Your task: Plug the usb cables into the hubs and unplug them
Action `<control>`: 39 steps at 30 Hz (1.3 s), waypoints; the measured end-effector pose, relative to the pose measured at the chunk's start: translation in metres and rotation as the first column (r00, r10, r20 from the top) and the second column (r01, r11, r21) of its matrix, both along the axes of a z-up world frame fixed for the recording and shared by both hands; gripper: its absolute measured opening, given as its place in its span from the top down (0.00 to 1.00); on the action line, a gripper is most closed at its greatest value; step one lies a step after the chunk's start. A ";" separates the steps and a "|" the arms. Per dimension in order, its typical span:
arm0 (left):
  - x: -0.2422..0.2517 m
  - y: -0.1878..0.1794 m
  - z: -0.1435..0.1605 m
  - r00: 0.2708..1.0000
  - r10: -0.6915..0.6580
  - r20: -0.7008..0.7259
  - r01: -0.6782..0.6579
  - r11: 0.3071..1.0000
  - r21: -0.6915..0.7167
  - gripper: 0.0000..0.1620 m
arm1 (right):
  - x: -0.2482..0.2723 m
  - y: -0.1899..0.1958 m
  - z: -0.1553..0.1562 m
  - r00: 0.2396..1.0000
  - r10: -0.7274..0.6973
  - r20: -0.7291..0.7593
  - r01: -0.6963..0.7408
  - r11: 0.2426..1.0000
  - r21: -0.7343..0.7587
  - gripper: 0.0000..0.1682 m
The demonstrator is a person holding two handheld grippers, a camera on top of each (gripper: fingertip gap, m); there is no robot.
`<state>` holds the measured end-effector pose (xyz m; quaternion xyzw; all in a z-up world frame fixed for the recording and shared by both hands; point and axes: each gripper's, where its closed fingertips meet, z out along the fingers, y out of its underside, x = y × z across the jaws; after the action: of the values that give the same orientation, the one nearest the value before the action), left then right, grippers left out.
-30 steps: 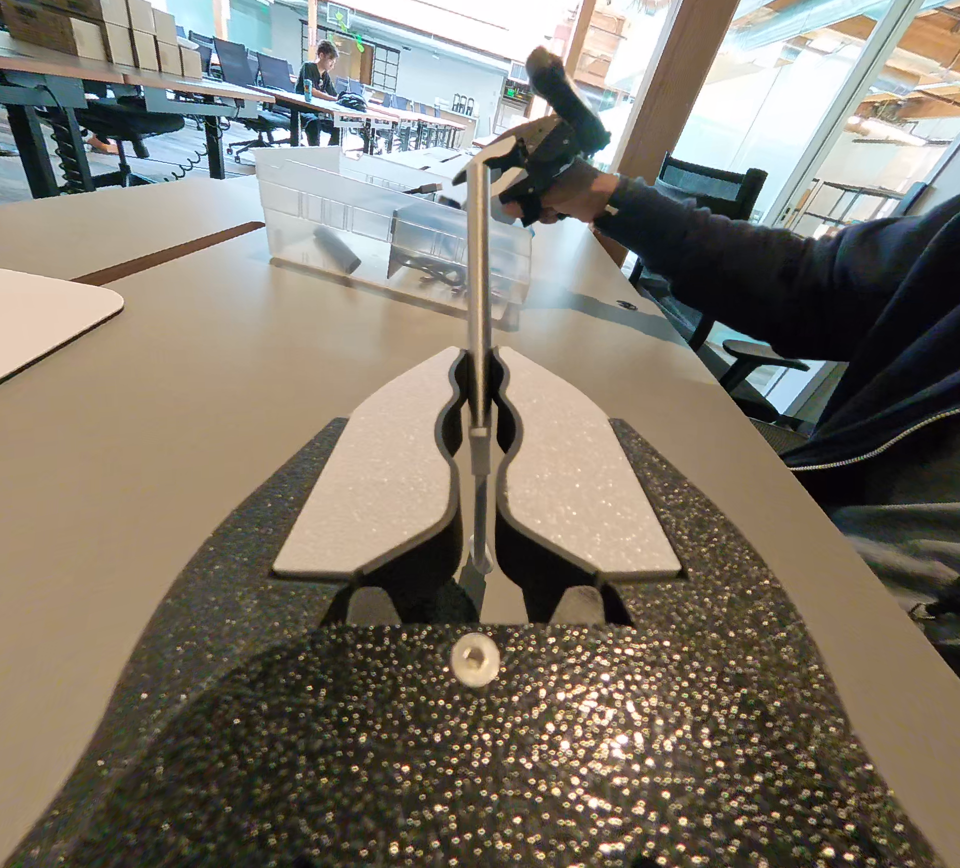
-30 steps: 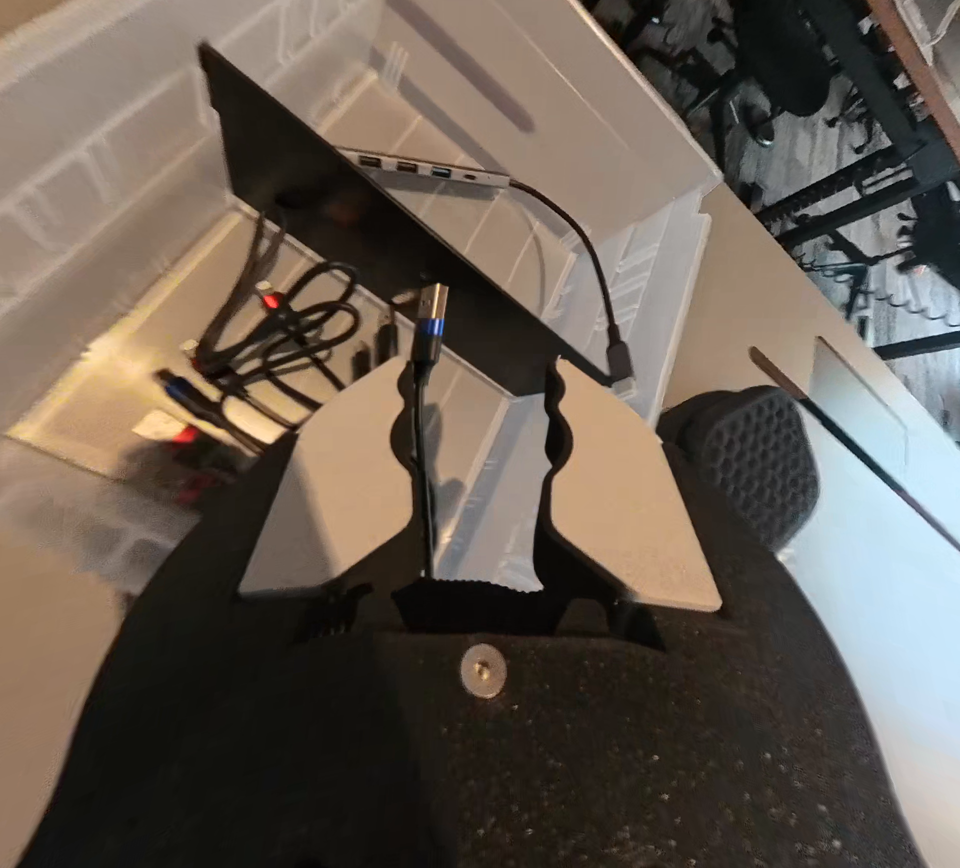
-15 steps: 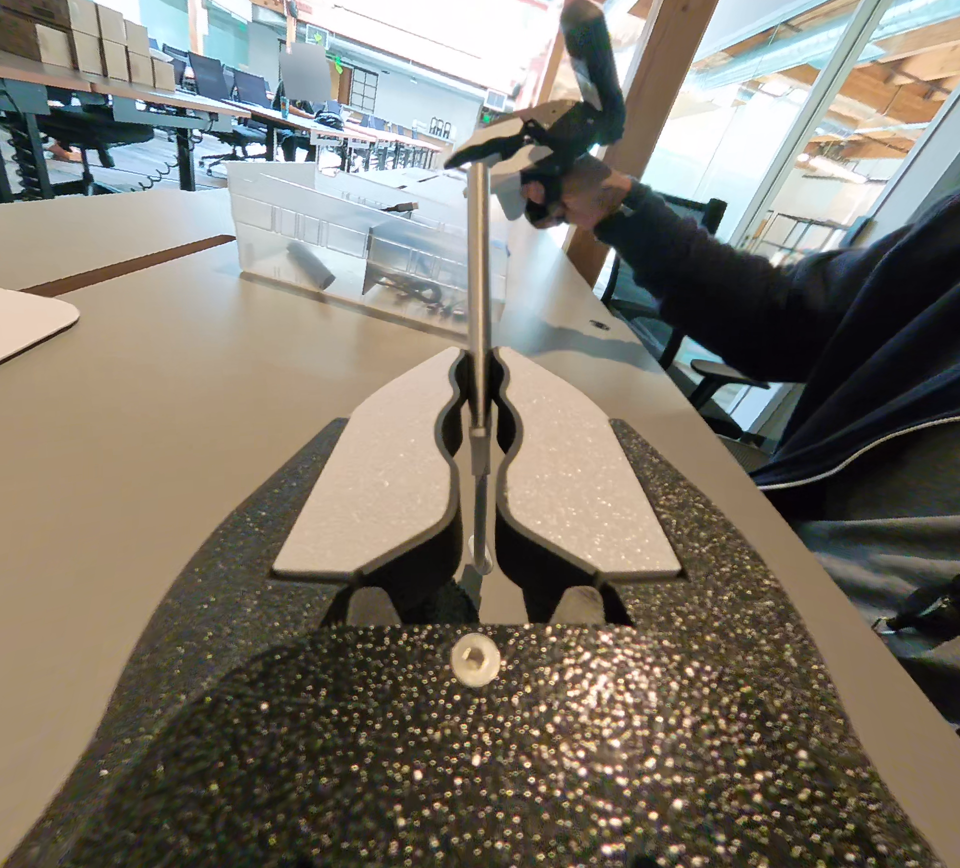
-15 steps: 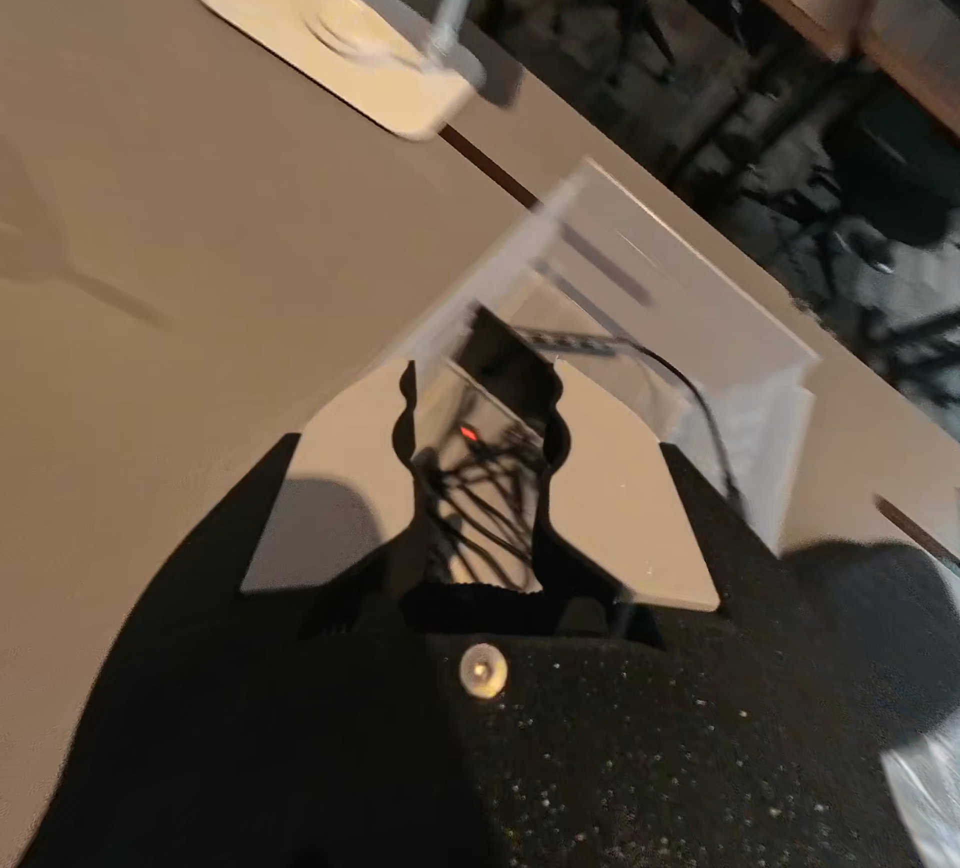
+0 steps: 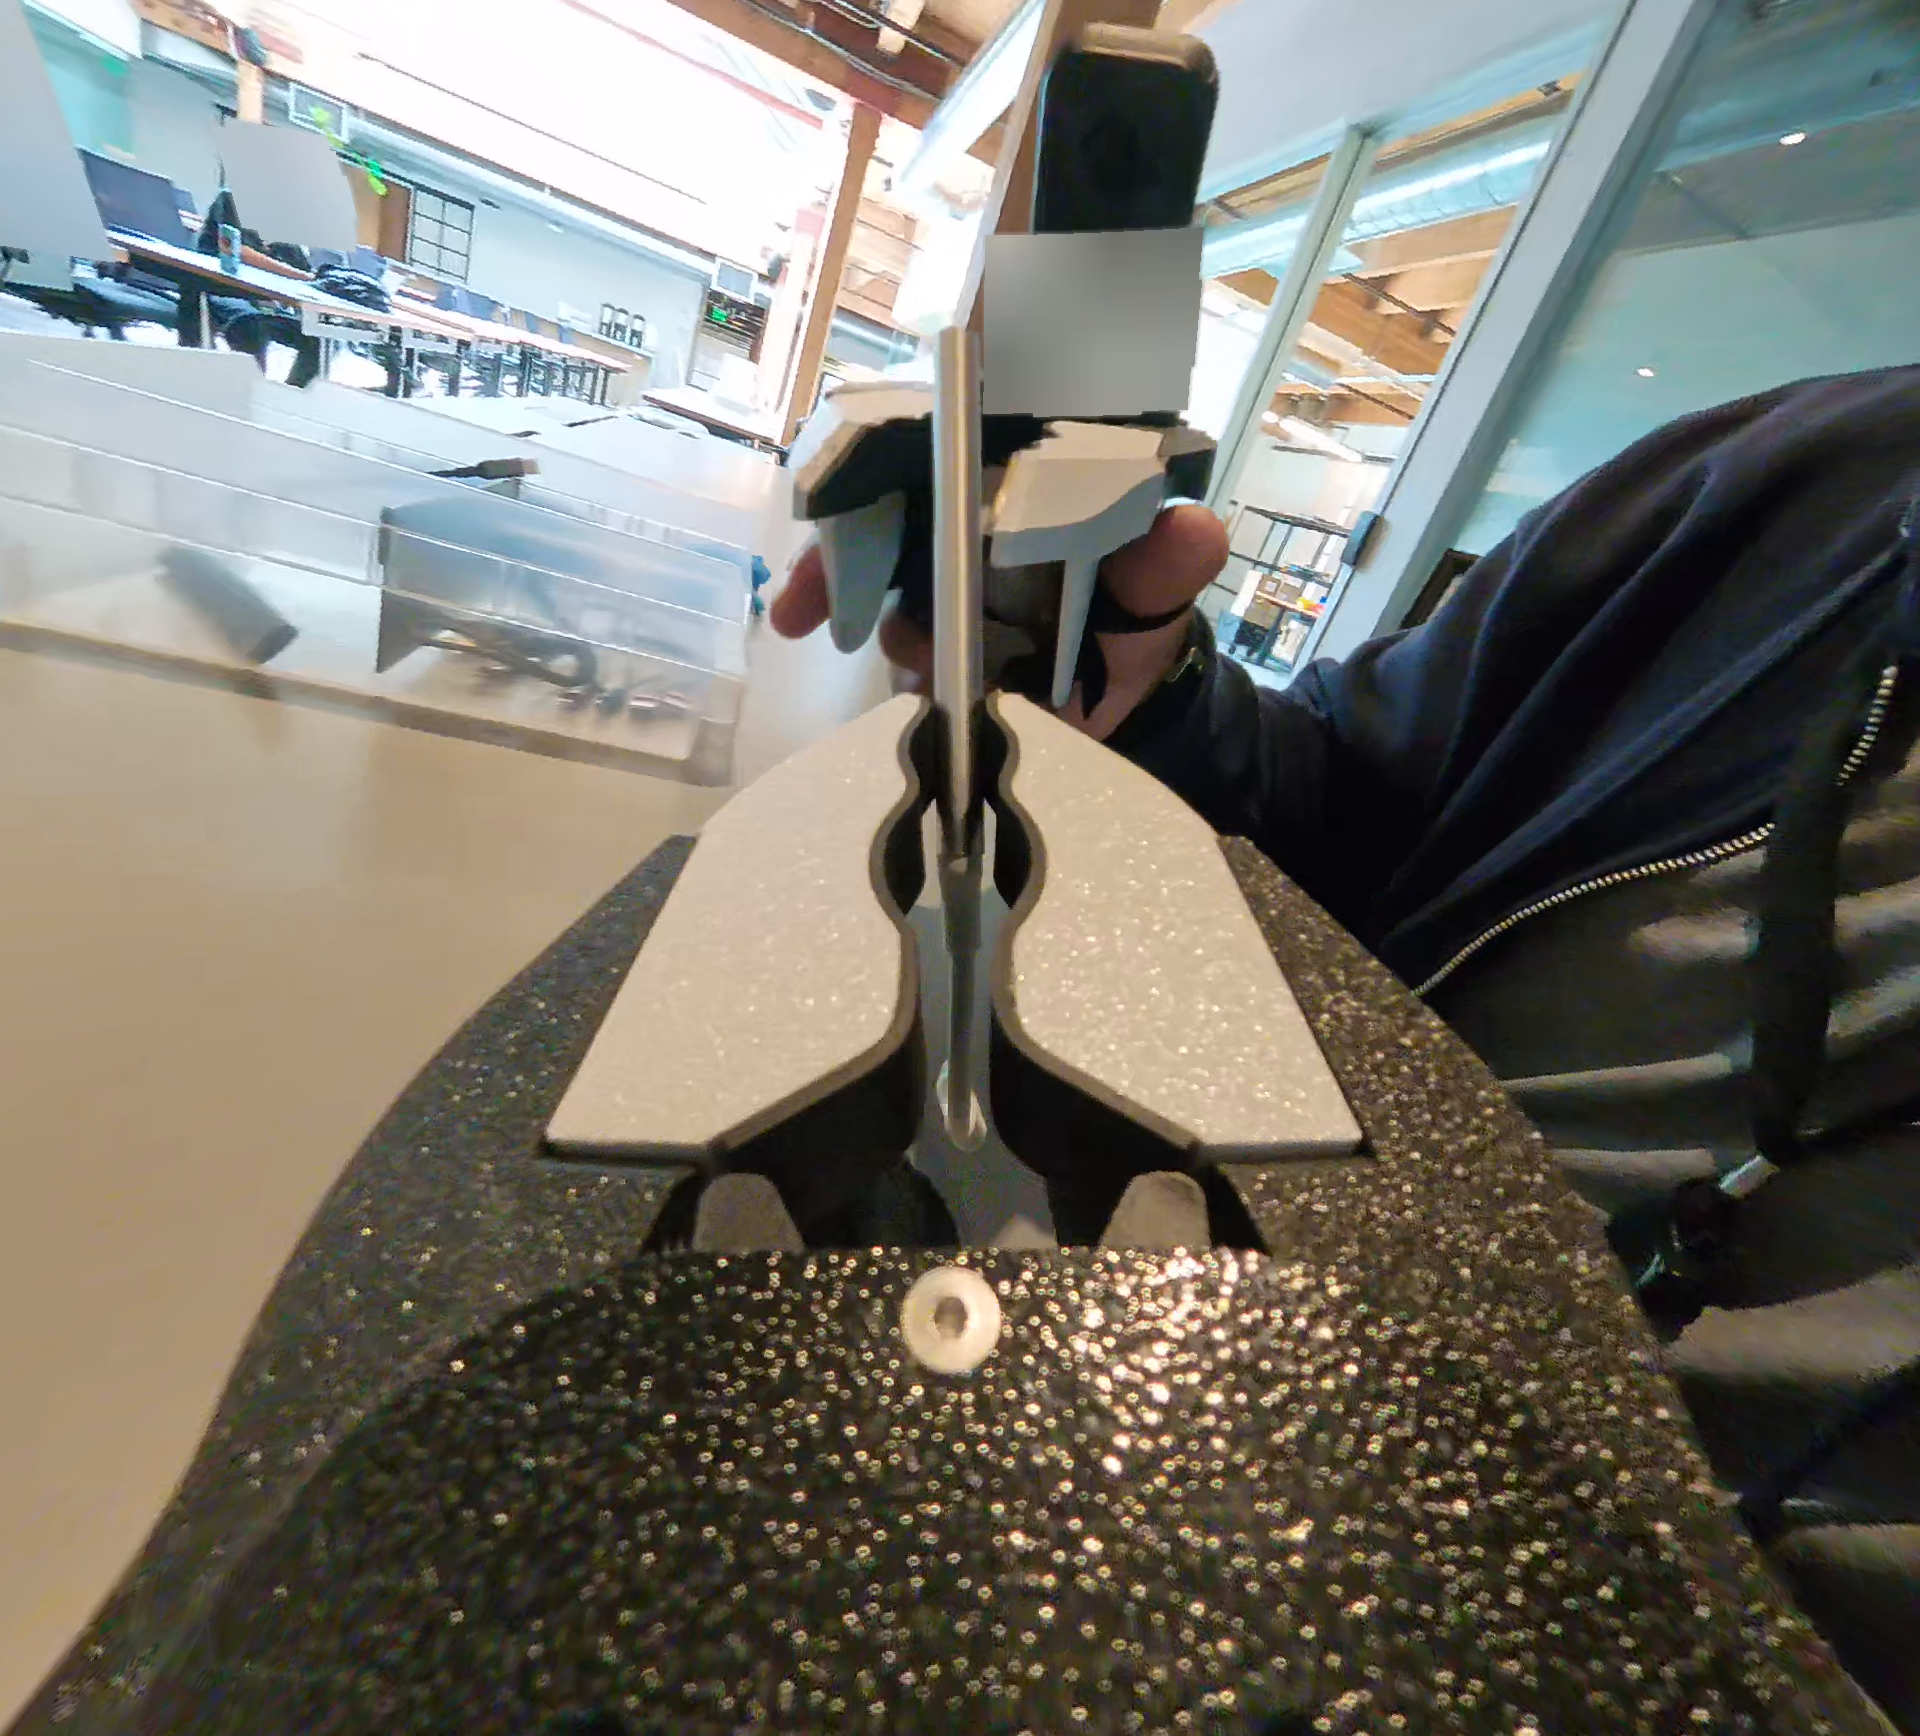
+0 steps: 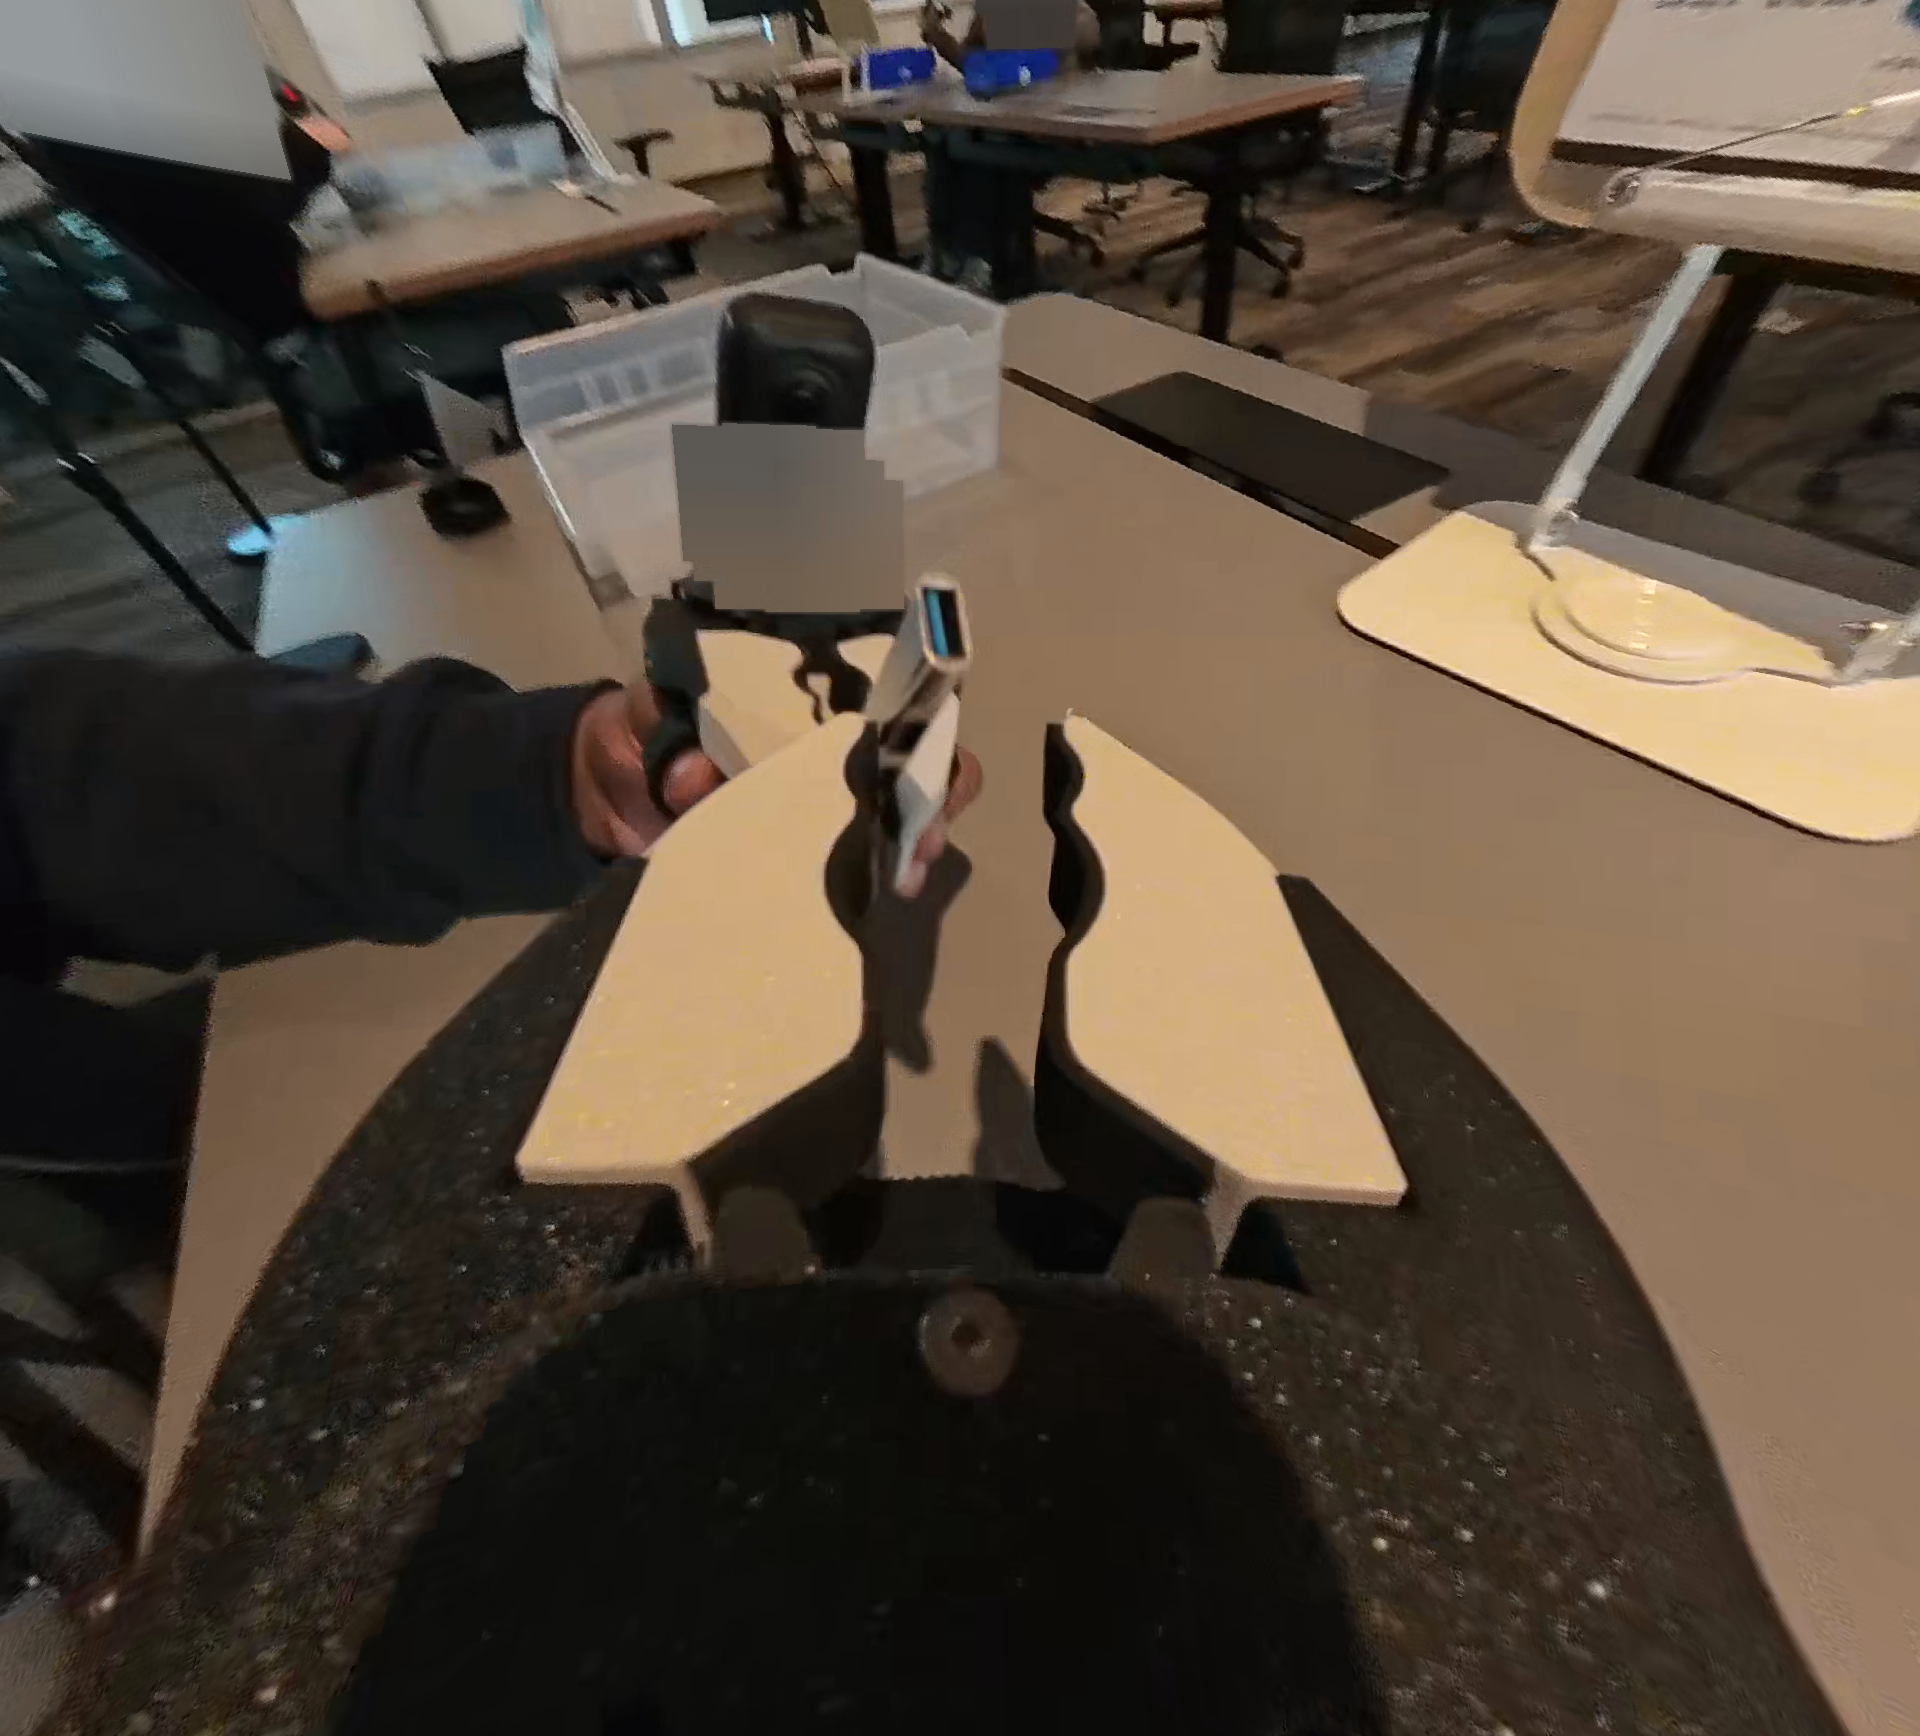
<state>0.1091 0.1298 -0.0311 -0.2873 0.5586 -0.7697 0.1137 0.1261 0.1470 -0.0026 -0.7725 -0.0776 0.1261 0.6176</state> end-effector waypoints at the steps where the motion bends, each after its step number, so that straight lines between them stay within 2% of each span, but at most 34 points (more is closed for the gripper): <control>1: 0.000 -0.002 0.000 1.000 -0.007 -0.001 0.007 1.000 0.001 0.96 | -0.004 0.003 0.001 1.000 0.011 -0.022 -0.011 1.000 0.019 0.83; 7: -0.002 -0.005 0.001 0.999 -0.042 -0.003 0.041 0.999 -0.030 0.96 | -0.015 0.006 0.008 0.991 0.062 -0.115 -0.052 0.995 0.090 0.93; 12: 0.000 -0.004 0.002 0.999 -0.046 -0.026 0.044 0.996 -0.081 0.93 | -0.020 0.003 0.009 0.994 0.083 -0.077 -0.074 0.991 0.115 0.96; 15: 0.001 0.002 0.006 0.998 -0.048 -0.027 0.044 0.987 -0.156 0.87 | -0.015 0.001 0.010 0.999 0.049 -0.020 -0.046 0.992 0.120 0.96; 19: 0.003 0.023 0.015 1.000 0.020 0.008 -0.017 0.971 -0.238 0.87 | 0.005 -0.010 0.022 1.000 -0.018 0.021 0.015 0.989 0.149 0.96; 23: 0.007 0.048 0.014 0.992 0.122 -0.002 -0.119 0.962 -0.246 0.87 | 0.056 -0.039 0.063 0.978 -0.172 0.116 0.145 0.966 0.213 0.96; 26: 0.007 0.057 0.014 0.991 0.137 -0.008 -0.134 0.955 -0.266 0.89 | 0.112 -0.065 0.104 0.904 -0.341 0.256 0.281 0.928 0.243 0.96; 29: 0.008 0.056 0.013 0.991 0.136 -0.016 -0.135 0.954 -0.268 0.90 | 0.182 -0.079 0.124 0.701 -0.473 0.534 0.440 0.876 0.199 0.96; 31: 0.008 0.054 0.012 0.991 0.132 -0.017 -0.132 0.959 -0.251 0.90 | 0.230 -0.080 0.122 0.571 -0.458 0.681 0.520 0.844 0.132 0.96; 32: 0.009 0.052 0.011 0.991 0.132 -0.017 -0.132 0.961 -0.242 0.90 | 0.253 -0.079 0.115 0.539 -0.421 0.730 0.548 0.833 0.075 0.96; 35: 0.009 0.049 0.010 0.991 0.131 -0.017 -0.131 0.966 -0.223 0.91 | 0.306 -0.068 0.081 0.539 -0.285 0.792 0.581 0.807 -0.105 0.96; 39: 0.009 0.050 0.010 0.991 0.133 -0.017 -0.133 0.965 -0.225 0.91 | 0.344 -0.051 0.029 0.563 -0.079 0.822 0.548 0.780 -0.301 0.96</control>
<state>0.1177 0.1794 -0.0211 -0.3360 0.4472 -0.8184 0.1313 0.4700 0.0957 0.0268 -0.8870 -0.1511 -0.3188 0.2979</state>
